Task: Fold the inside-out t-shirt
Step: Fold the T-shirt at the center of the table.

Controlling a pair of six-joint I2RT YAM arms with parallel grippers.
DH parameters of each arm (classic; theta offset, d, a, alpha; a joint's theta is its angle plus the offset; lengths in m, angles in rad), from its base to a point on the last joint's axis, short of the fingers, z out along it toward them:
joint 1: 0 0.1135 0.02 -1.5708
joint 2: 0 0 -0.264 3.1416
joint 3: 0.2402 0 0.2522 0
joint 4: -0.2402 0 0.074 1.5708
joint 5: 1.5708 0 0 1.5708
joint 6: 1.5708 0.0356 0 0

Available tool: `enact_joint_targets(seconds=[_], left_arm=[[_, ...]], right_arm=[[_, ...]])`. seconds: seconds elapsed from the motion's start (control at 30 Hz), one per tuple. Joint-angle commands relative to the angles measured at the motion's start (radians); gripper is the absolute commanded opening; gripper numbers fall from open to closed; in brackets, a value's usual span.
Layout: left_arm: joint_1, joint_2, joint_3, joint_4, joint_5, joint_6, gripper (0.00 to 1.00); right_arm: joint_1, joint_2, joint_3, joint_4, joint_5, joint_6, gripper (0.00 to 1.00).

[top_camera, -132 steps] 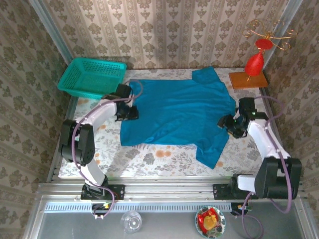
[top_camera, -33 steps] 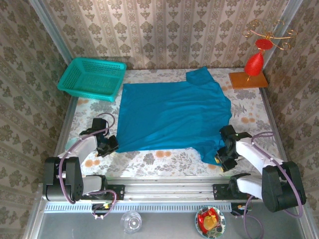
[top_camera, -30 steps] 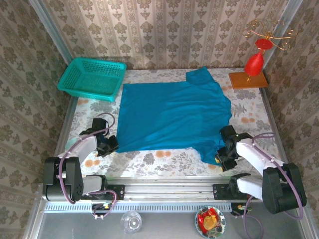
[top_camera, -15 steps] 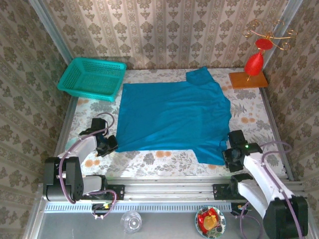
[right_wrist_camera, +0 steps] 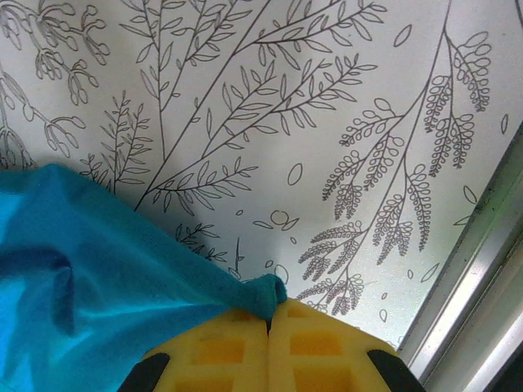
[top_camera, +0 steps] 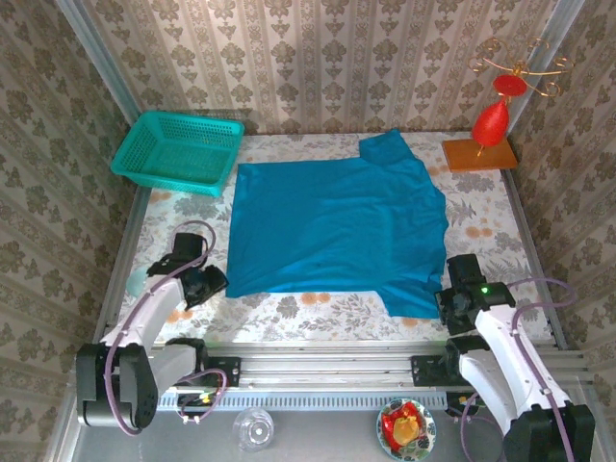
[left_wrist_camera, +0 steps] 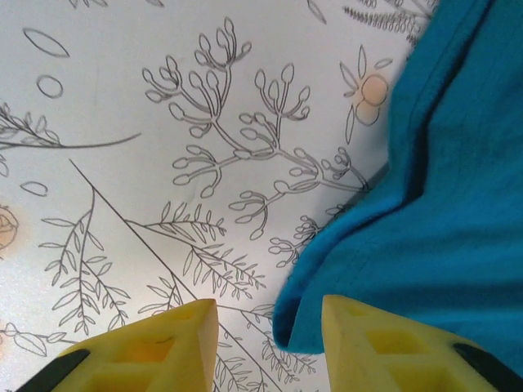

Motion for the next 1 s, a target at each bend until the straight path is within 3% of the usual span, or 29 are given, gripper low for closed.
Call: enact_joint_targets(seconds=[0.0,0.17,0.4,0.6,0.83,0.97], left_arm=[[-0.026,0.034,-0.019,-0.019,0.023,-0.031,0.35],[-0.108,0.131,-0.003,0.011,0.042,-0.042,0.31],[-0.13,0.2,-0.009,0.026,0.016,-0.037,0.23],[-0.13,0.167,0.039,-0.001,0.004,-0.02,0.0],[-0.116,0.055,0.163,-0.123,-0.031,0.008,0.0],[-0.104,0.019,0.201,-0.169,-0.014,0.027,0.0]], right_arm=[[-0.005,0.014,0.033,-0.032,0.023,-0.008,0.0],[-0.005,0.022,0.045,-0.028,0.019,-0.011,0.0],[-0.005,0.004,0.059,-0.05,0.025,-0.008,0.0],[-0.005,-0.029,0.122,-0.096,0.062,-0.054,0.0],[-0.005,-0.118,0.268,-0.213,0.15,-0.139,0.0],[-0.005,-0.178,0.314,-0.302,0.138,-0.124,0.0]])
